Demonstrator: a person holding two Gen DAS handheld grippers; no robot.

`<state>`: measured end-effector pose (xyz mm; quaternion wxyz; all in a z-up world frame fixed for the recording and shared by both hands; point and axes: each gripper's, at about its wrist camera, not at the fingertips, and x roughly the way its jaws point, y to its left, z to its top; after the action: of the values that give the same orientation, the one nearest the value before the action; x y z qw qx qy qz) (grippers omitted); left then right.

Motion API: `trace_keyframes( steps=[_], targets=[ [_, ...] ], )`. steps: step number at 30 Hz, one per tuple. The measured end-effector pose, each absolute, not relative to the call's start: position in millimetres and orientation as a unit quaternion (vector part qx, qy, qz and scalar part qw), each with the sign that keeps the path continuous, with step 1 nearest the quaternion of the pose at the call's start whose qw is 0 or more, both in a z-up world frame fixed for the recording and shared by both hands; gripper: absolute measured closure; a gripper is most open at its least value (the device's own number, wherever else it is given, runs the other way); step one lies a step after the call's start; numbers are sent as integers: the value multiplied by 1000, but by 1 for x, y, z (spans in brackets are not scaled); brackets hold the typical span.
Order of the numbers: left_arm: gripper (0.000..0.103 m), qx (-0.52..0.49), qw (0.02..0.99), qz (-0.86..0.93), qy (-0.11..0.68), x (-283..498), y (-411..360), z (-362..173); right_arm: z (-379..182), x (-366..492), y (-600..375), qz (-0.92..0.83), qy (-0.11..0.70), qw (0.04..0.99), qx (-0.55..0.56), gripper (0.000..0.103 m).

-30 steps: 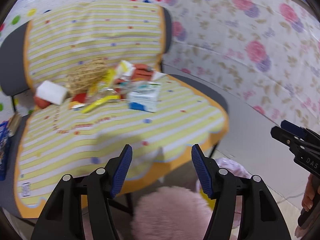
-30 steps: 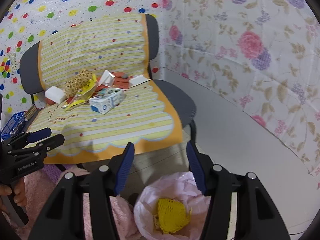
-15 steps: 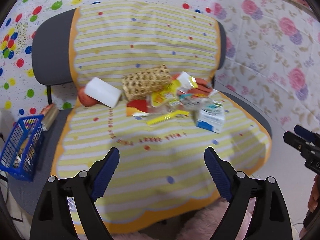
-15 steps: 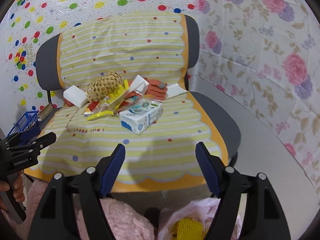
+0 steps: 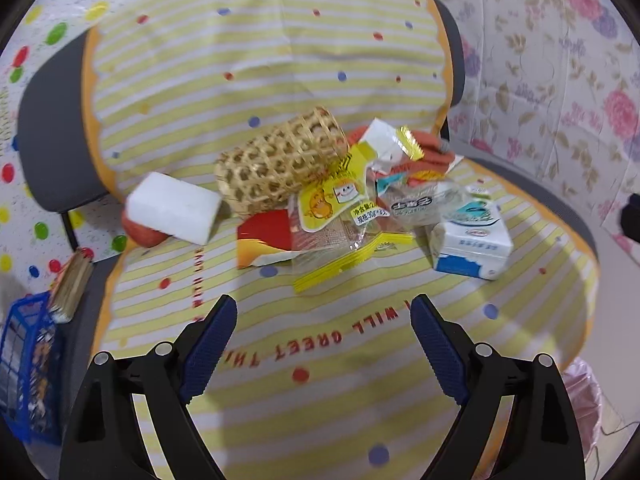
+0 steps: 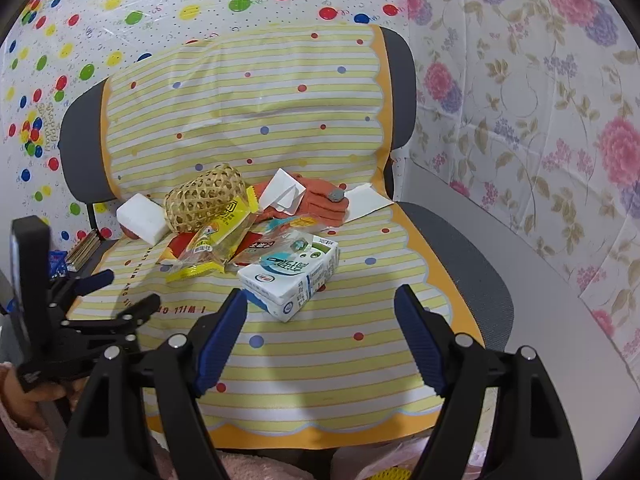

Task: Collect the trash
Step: 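Bring the right gripper back toward the chair, then grasp the yellow snack wrapper with the left gripper and lift it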

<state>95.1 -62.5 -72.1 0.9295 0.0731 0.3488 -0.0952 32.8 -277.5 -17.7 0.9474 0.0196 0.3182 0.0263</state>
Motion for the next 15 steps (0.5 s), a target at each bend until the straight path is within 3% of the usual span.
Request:
trace_keyframes(
  steps=[5, 7, 15],
  targets=[
    [17, 86, 922, -86, 368, 126, -67, -88, -28, 38, -288, 21, 329, 944, 29, 28],
    [29, 107, 916, -81, 377, 137, -71, -94, -31, 38, -293, 18, 332, 942, 35, 28],
    [30, 165, 901, -82, 392, 163, -91, -96, -34, 36, -301, 13, 336, 941, 45, 28]
  ],
)
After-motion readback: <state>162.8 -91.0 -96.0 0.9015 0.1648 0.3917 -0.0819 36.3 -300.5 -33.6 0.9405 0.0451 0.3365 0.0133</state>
